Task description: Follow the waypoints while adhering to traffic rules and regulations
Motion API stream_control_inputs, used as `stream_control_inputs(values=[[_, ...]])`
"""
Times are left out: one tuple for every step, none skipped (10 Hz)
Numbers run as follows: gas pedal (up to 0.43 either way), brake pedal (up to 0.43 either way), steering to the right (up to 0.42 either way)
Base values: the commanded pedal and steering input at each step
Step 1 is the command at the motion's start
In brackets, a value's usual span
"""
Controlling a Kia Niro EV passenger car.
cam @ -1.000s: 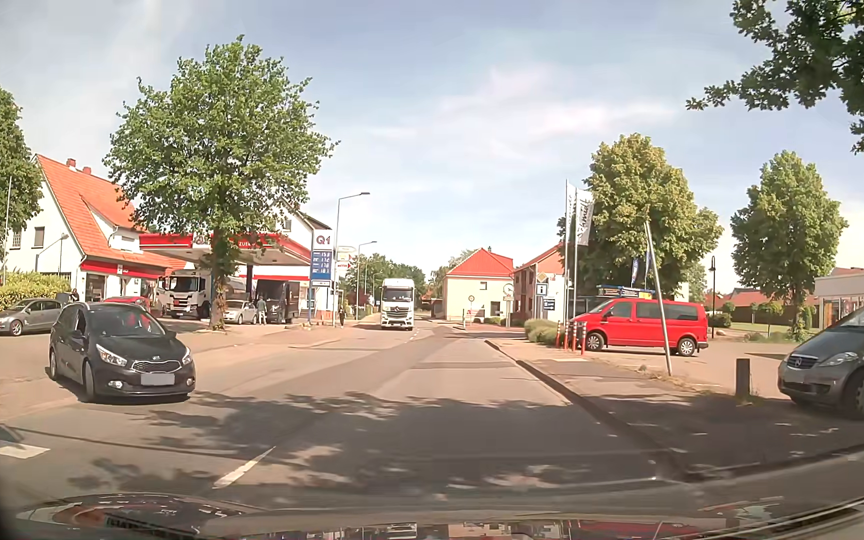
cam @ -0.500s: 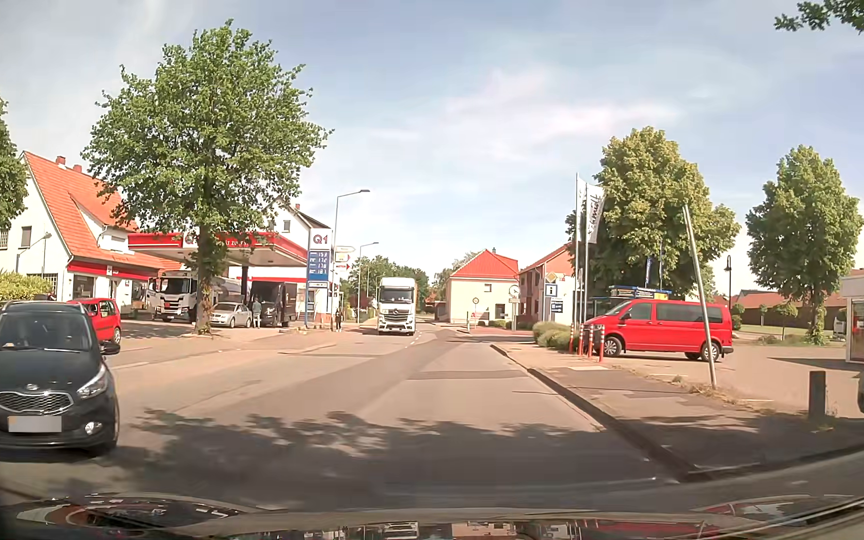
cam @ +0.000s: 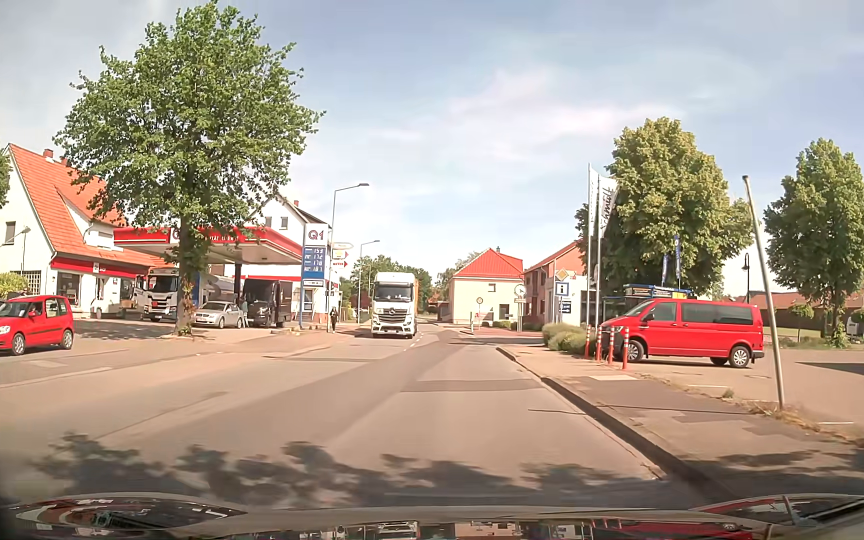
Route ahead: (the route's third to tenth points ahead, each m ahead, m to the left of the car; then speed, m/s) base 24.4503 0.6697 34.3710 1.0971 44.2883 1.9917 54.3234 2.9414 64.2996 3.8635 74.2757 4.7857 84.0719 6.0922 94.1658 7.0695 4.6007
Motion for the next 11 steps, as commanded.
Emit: stream_control_inputs(values=[[0.22, 0.0, -0.013], [0.22, 0.0, -0.013], [0.22, 0.0, -0.012], [0.22, 0.0, -0.012], [0.228, 0.0, -0.011], [0.228, 0.0, -0.011], [0.228, 0.0, -0.011], [0.228, 0.0, -0.01], [0.228, 0.0, -0.009], [0.24, 0.0, -0.008], [0.24, 0.0, -0.008]])
